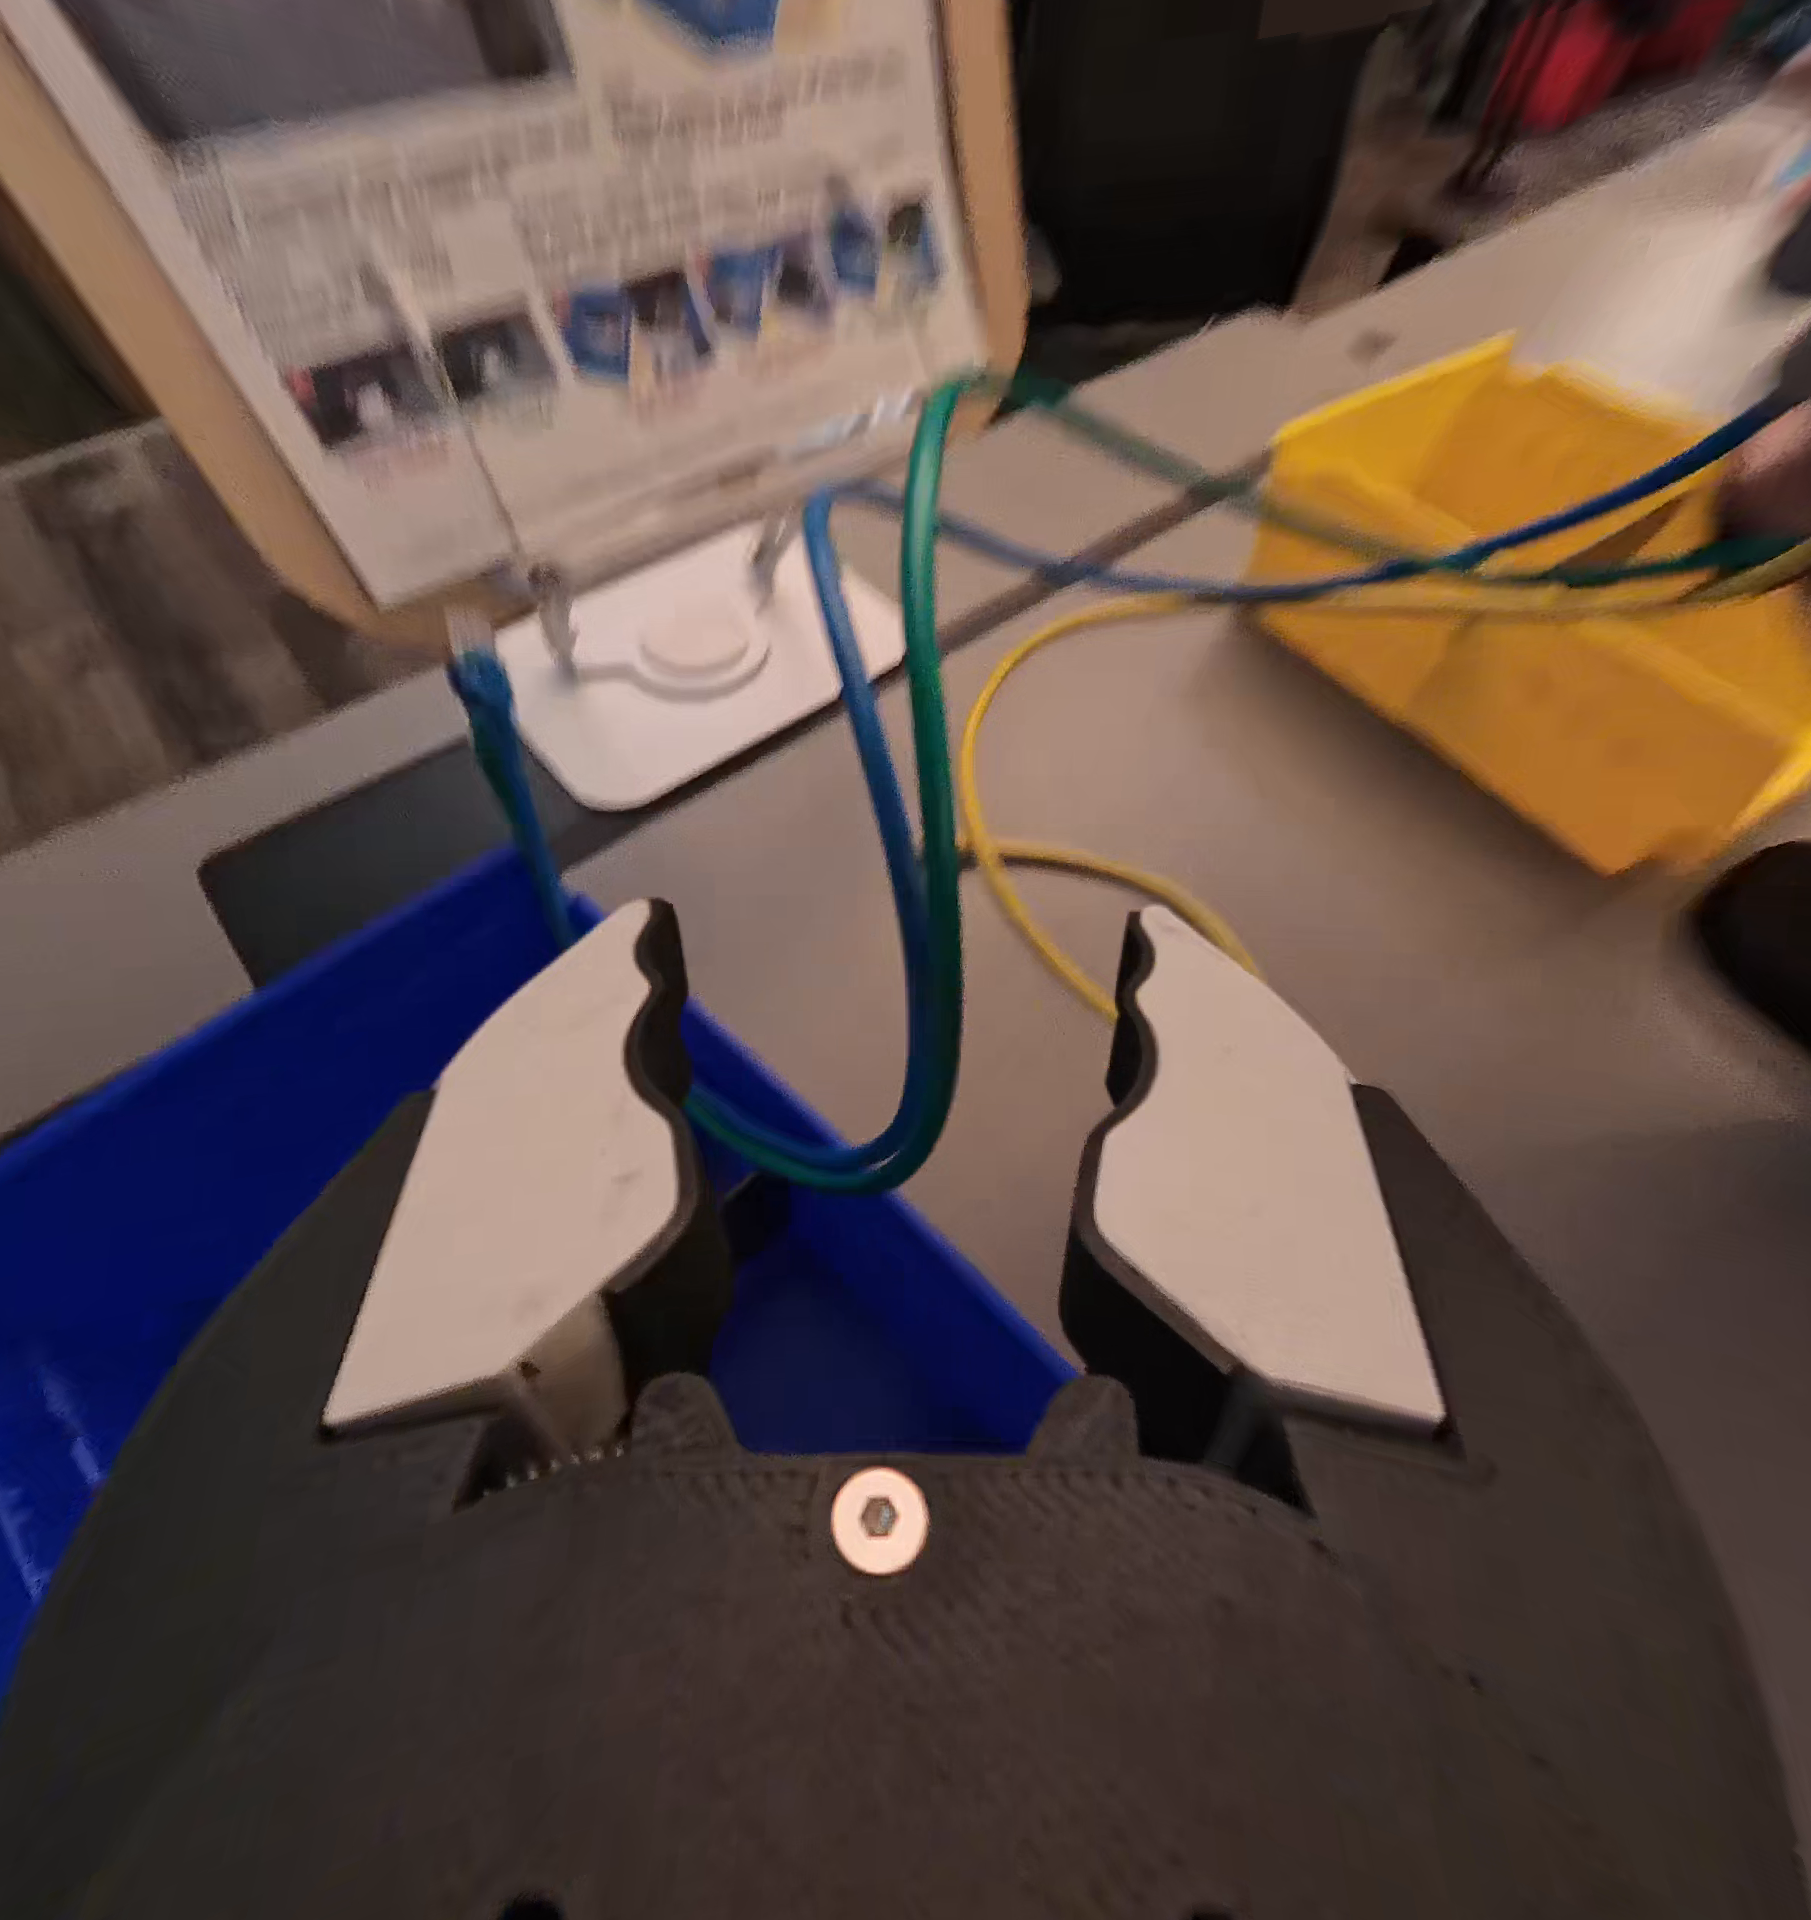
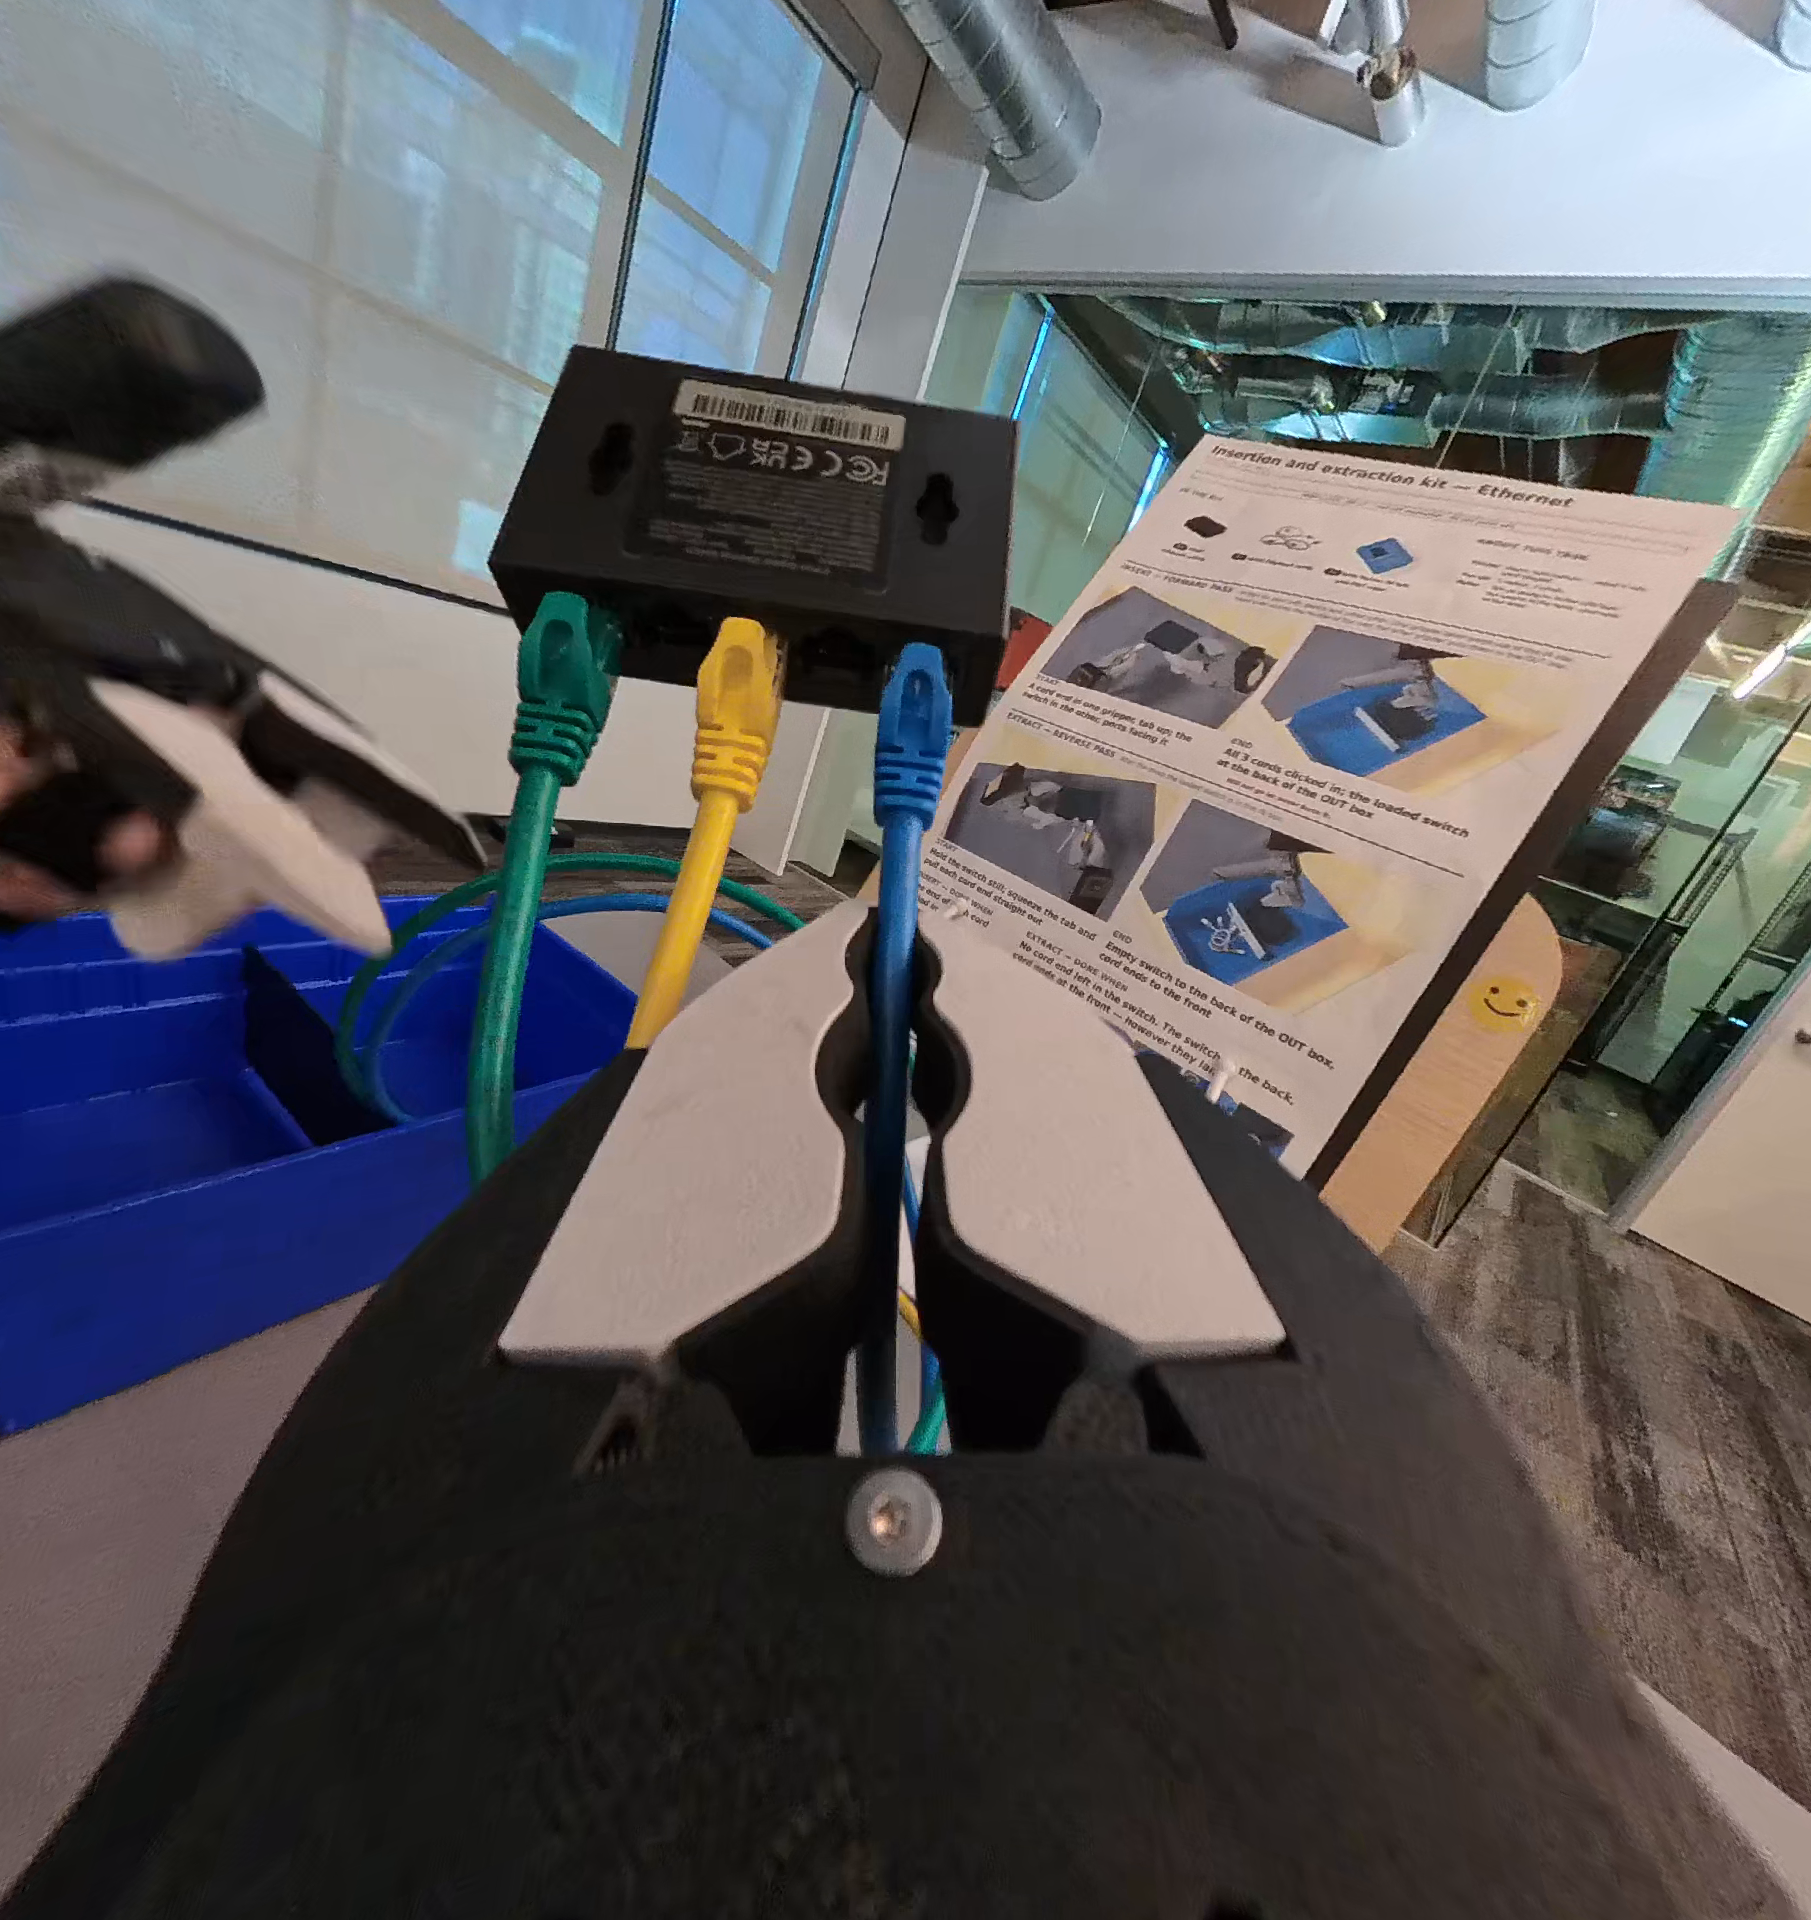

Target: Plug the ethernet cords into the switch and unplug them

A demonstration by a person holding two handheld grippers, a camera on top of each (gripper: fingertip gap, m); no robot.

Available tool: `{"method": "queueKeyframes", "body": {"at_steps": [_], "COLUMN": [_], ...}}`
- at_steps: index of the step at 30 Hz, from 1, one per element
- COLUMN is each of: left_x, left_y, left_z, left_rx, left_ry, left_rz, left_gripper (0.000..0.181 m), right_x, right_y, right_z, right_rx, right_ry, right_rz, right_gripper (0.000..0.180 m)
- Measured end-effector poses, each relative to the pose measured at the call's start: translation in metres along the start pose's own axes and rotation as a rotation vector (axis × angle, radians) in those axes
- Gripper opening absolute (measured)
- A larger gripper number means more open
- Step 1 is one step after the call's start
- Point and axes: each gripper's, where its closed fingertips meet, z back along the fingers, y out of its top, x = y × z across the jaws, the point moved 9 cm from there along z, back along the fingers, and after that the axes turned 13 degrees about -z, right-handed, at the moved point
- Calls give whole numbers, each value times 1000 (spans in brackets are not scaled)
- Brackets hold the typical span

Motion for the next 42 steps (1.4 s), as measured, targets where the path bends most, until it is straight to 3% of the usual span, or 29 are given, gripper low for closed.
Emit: {"method": "queueKeyframes", "body": {"at_steps": [1,2,3,4,6,9,12,16,18,19,22,27,29,33,38,42], "left_x": [2,5,8,6,0,8,36,82,93,92,74,41,38,53,81,100], "left_y": [-9,-16,-18,-14,14,80,117,86,58,47,34,55,64,67,55,45], "left_z": [-14,-27,-36,-42,-38,-25,-32,-78,-98,-103,-93,-43,-25,-10,-47,-79], "left_rx": [-60,-109,-141,-140,-6,178,197,170,179,176,294,574,659,637,408,411], "left_ry": [11,-23,-80,-73,-56,-249,-358,-493,-530,-511,-425,-318,-190,230,538,633], "left_rz": [-16,-43,-90,-137,-152,-87,-76,15,68,93,146,114,-50,-511,-965,-1127], "left_gripper": [78,62,19,0,0,0,0,2,29,45,65,70,78,89,75,74], "right_x": [1,2,3,4,6,10,17,31,39,42,51,49,46,46,44,36], "right_y": [-1,-2,-3,-3,-4,0,12,24,25,24,16,0,-9,-22,-28,-32], "right_z": [0,0,0,-1,0,3,11,26,32,33,33,21,12,5,6,4], "right_rx": [-5,-13,-20,-26,-31,-27,-21,-74,-105,-113,-124,-174,-249,-362,-527,-611], "right_ry": [-2,-7,-12,-18,-31,-58,-73,-49,-54,-51,-40,99,196,276,268,298], "right_rz": [0,2,6,9,18,32,40,21,25,24,-4,-50,-208,-404,-450,-510], "right_gripper": [3,3,2,3,3,2,3,3,2,3,3,3,3,3,2,3]}}
